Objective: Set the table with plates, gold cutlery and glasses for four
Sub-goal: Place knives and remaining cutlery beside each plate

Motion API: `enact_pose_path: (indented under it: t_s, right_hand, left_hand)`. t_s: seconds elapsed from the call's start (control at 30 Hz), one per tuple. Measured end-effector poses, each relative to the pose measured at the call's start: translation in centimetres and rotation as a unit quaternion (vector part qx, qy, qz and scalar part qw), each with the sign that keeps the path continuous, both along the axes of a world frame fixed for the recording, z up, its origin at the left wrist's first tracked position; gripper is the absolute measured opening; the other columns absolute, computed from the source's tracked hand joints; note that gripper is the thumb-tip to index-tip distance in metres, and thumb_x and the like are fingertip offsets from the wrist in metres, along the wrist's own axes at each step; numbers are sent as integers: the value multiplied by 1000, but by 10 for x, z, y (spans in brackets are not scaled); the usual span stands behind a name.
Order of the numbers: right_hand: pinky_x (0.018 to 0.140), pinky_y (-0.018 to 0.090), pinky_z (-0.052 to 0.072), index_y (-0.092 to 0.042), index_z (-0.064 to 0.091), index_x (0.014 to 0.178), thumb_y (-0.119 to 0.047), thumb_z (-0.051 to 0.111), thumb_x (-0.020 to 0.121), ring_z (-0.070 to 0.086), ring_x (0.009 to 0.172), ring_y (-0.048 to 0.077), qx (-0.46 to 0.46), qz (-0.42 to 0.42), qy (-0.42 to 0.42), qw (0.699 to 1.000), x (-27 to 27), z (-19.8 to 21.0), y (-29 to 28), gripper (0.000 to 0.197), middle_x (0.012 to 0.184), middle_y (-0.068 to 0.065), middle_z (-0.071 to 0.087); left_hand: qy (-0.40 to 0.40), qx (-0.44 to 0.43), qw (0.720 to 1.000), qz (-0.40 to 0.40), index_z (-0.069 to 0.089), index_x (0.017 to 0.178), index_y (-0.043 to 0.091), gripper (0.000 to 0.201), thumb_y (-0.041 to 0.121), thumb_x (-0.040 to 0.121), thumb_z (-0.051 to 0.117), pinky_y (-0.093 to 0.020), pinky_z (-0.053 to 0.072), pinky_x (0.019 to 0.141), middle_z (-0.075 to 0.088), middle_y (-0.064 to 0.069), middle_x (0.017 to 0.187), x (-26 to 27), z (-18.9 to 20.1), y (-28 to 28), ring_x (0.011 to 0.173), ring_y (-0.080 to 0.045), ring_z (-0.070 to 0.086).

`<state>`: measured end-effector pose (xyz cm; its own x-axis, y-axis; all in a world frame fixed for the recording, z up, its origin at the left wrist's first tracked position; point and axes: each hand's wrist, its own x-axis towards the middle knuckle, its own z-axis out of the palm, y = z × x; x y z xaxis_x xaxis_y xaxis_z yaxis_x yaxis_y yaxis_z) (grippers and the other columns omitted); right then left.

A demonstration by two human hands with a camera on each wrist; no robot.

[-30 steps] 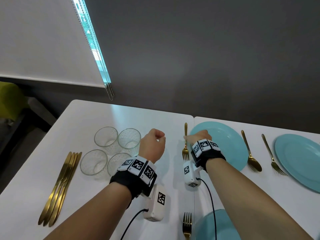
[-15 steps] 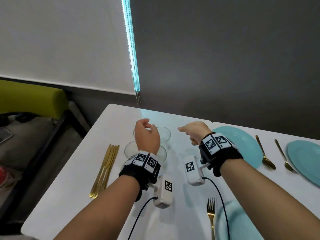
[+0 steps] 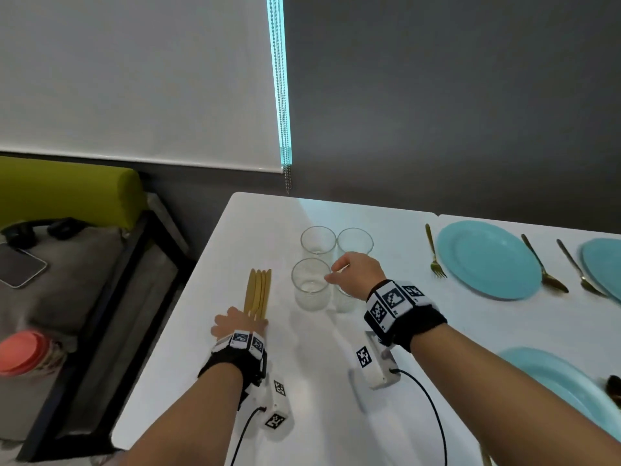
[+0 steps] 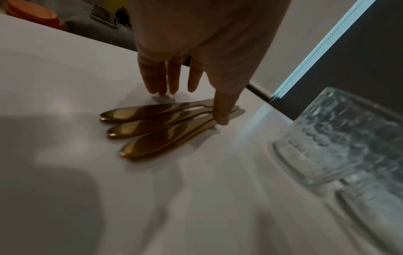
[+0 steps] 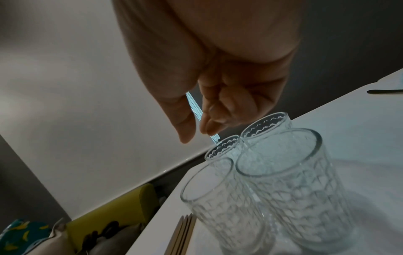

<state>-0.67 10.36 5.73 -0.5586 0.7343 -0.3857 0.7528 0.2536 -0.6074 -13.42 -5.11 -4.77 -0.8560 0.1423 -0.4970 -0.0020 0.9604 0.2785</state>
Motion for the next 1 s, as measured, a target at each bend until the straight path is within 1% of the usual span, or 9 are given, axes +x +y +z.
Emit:
enact_pose_path:
  t_s: [0.13, 0.2, 0.27, 0.5, 0.6, 0.67, 0.73, 0.87, 1.0]
  right_hand:
    - [82, 21, 38, -15, 65, 103, -29, 67, 84, 56, 109, 17, 1, -5, -11, 1000, 1, -9, -9, 23, 113, 1, 64]
    - [84, 21, 39, -14, 65, 103, -28, 67, 85, 56, 110, 17, 4, -8, -8, 1000, 2, -12, -10, 24, 113, 1, 63]
    - [83, 21, 40, -14, 66, 102, -28, 68, 84, 57, 108, 17, 4, -17, -1, 1000, 4, -12, -10, 22, 110, 2, 63]
    - [77, 20, 38, -21, 60, 87, -27, 67, 84, 50, 88, 10, 13, -22, 3, 1000, 5, -16, -6, 10, 93, -6, 56]
    - [77, 19, 36, -17, 65, 95, -27, 67, 84, 49, 88, 9, 18, -20, 1, 1000, 7, -17, -5, 15, 95, -5, 58]
    - [77, 19, 36, -14, 66, 98, -26, 67, 85, 48, 88, 9, 19, -24, 4, 1000, 10, -18, -5, 18, 92, -7, 55]
    - [79, 19, 37, -13, 66, 98, -25, 67, 85, 48, 89, 9, 20, -26, 6, 999, 14, -20, -5, 18, 92, -7, 53]
    - [77, 20, 37, -12, 66, 100, -24, 67, 84, 48, 89, 10, 19, -24, -3, 1000, 22, -23, -8, 19, 93, -5, 53]
    - [78, 21, 40, -12, 66, 100, -24, 67, 84, 50, 88, 10, 21, -17, 2, 1000, 24, -19, -11, 19, 92, -5, 53]
  left_hand:
    - [11, -13, 996, -85, 56, 113, 2, 46, 35, 82, 69, -32, 44, 91, 58, -17, 122, -11, -10, -2, 114, -30, 56]
    - [15, -4, 996, -91, 61, 84, 2, 22, 23, 85, 66, -27, 46, 70, 66, -17, 112, -14, -10, 2, 106, -29, 62]
    - [11, 0, 997, -80, 46, 58, 7, 34, 13, 88, 61, -24, 40, 53, 69, -17, 107, -14, -8, 3, 102, -28, 65]
    - [5, 47, 998, -31, 40, 51, 9, 40, 5, 88, 54, -25, 40, 61, 45, -4, 58, -4, -10, 8, 65, -20, 53]
    - [-14, 33, 995, -94, 57, 67, 5, 28, 7, 93, 47, -26, 47, 62, 64, -8, 86, 0, -10, 6, 77, -20, 59]
    - [4, 9, 994, -113, 63, 106, 5, 25, 9, 97, 41, -28, 46, 93, 60, -10, 122, 5, -10, 2, 114, -21, 57]
    - [17, -10, 992, -124, 54, 124, 8, 31, 11, 98, 37, -28, 37, 104, 51, -7, 134, 11, -7, -3, 126, -20, 47]
    - [7, -60, 984, -169, 53, 125, 0, 32, 6, 98, 36, -32, 40, 101, 51, -15, 133, 13, -6, -12, 125, -27, 49]
    - [-14, 30, 993, -115, 48, 125, -7, 33, 9, 98, 38, -35, 45, 94, 56, -19, 109, 5, 4, -18, 103, -33, 55]
